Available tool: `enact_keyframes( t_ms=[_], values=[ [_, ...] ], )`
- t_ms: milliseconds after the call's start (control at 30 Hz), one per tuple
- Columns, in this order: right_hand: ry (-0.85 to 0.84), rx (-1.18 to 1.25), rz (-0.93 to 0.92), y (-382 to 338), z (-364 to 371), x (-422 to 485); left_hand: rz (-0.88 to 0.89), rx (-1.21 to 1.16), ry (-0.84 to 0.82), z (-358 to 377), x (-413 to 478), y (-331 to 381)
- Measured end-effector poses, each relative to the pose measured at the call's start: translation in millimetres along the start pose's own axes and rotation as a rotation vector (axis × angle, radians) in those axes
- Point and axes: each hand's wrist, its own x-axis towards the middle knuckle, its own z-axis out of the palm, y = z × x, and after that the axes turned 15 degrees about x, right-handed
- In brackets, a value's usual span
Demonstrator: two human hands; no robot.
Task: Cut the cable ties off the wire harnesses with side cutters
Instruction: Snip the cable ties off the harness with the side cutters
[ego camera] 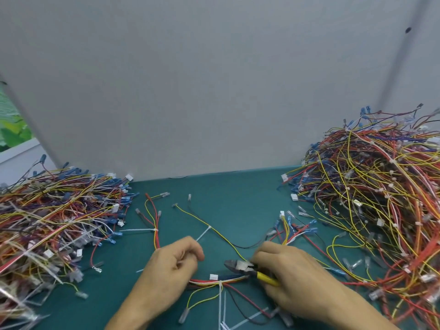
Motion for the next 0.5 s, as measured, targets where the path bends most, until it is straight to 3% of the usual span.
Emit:
enact_keyframes(
  t_ms=[233, 500],
  values=[
    [-0.036, -0.068, 0.043, 3, -8, -1, 0.248, 0.212, -0.180, 10, 1, 10],
    [-0.079, -0.138, 0.071, -7, -13, -3, 0.282, 0.221, -0.114, 22, 2, 13]
  ],
)
